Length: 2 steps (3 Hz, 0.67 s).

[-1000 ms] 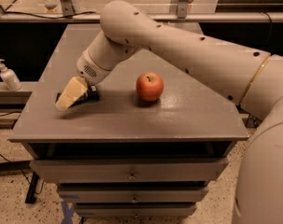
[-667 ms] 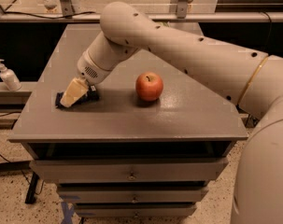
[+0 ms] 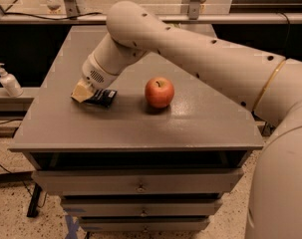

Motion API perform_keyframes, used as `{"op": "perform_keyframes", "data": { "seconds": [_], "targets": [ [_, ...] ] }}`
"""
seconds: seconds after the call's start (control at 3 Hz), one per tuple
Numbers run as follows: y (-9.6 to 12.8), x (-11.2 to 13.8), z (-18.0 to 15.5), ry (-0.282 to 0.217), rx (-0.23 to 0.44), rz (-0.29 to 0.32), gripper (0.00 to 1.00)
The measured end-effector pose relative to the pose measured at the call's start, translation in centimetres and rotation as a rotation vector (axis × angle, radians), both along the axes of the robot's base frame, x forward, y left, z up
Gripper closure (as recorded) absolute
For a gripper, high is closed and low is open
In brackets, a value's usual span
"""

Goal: Pick rxbar blueberry

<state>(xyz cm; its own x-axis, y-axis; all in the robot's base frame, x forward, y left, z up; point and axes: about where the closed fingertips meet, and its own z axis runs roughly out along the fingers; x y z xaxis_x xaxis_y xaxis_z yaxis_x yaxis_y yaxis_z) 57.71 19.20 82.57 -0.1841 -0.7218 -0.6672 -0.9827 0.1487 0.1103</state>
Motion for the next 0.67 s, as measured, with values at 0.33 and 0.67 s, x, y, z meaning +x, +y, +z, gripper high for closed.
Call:
{"op": "perform_keyframes", "data": {
  "seconds": [0.33, 0.67],
  "targets": [
    [0.0, 0.0, 0.1, 0.0, 0.0, 0.0, 1.0],
    [-0.3, 0.2, 2.6, -0.067, 0.02, 0.019, 1.0]
  ]
}}
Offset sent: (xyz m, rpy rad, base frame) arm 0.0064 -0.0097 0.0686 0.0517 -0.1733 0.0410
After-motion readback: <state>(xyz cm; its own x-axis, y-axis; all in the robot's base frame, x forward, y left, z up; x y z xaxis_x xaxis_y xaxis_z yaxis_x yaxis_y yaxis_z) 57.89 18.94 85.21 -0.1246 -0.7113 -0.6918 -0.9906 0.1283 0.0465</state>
